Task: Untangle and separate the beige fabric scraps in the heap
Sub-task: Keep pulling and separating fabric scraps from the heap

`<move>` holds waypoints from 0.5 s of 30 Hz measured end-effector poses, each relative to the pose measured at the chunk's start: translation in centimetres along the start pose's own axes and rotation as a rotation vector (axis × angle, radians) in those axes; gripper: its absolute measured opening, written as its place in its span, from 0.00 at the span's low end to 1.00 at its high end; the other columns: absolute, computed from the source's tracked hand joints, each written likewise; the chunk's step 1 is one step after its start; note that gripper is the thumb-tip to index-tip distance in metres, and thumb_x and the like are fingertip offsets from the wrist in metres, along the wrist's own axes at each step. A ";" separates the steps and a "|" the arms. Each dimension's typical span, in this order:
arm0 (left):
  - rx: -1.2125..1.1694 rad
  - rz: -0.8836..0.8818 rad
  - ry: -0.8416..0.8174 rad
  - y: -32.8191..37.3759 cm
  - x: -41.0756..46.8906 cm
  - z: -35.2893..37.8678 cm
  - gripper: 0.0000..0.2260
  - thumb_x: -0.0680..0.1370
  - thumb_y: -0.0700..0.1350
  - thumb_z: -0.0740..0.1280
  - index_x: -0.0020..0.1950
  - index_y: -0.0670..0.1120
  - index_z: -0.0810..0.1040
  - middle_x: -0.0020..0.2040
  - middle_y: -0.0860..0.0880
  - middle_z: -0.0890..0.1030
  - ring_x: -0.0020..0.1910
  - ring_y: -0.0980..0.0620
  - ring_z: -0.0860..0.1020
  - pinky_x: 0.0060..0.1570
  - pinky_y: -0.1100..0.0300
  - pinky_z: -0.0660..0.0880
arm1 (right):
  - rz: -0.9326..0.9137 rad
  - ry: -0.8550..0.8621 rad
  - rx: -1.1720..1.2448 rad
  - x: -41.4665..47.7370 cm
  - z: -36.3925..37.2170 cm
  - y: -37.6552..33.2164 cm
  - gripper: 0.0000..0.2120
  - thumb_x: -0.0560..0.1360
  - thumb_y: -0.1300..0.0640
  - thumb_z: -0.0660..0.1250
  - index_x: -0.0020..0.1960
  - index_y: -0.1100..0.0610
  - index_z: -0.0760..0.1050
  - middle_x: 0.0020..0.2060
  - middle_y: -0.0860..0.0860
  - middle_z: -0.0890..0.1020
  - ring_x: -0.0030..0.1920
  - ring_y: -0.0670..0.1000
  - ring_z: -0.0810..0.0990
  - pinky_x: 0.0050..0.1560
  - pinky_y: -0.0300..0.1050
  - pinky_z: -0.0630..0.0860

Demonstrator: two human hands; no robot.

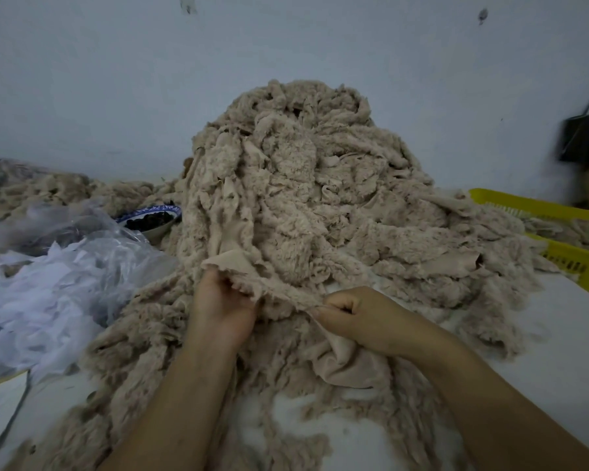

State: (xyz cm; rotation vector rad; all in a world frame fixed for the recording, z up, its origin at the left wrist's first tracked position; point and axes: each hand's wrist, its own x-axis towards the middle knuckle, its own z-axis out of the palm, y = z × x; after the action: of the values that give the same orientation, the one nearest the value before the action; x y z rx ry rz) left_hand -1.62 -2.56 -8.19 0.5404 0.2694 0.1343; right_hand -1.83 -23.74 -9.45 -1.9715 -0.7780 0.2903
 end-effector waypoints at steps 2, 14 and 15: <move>-0.066 -0.002 0.004 0.9 0.3 -0.4 0.12 0.84 0.45 0.59 0.42 0.46 0.75 0.34 0.51 0.74 0.30 0.56 0.69 0.34 0.65 0.68 | 0.001 0.023 -0.026 -0.1 -0.3 -0.1 0.26 0.82 0.53 0.63 0.25 0.45 0.65 0.22 0.43 0.69 0.23 0.41 0.64 0.31 0.34 0.67; 0.082 -0.169 -0.192 -2.7 -1.3 0.5 0.12 0.84 0.41 0.50 0.44 0.46 0.67 0.27 0.52 0.66 0.19 0.59 0.59 0.19 0.68 0.59 | -0.008 0.617 -0.202 0.4 -0.8 0.4 0.01 0.78 0.48 0.61 0.49 0.44 0.70 0.55 0.44 0.66 0.56 0.41 0.70 0.55 0.36 0.67; 0.101 -0.175 -0.212 -3.0 -1.4 0.7 0.11 0.84 0.40 0.50 0.44 0.45 0.67 0.27 0.52 0.67 0.20 0.59 0.60 0.19 0.68 0.60 | -0.081 0.608 -0.213 0.6 -0.3 0.1 0.06 0.77 0.44 0.59 0.53 0.40 0.70 0.56 0.41 0.66 0.59 0.39 0.69 0.57 0.32 0.66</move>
State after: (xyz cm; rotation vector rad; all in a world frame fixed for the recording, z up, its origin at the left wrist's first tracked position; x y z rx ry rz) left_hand -2.60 -5.69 -8.90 0.6236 0.1165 -0.1062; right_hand -1.19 -23.62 -9.26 -2.0564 -0.4983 -0.4434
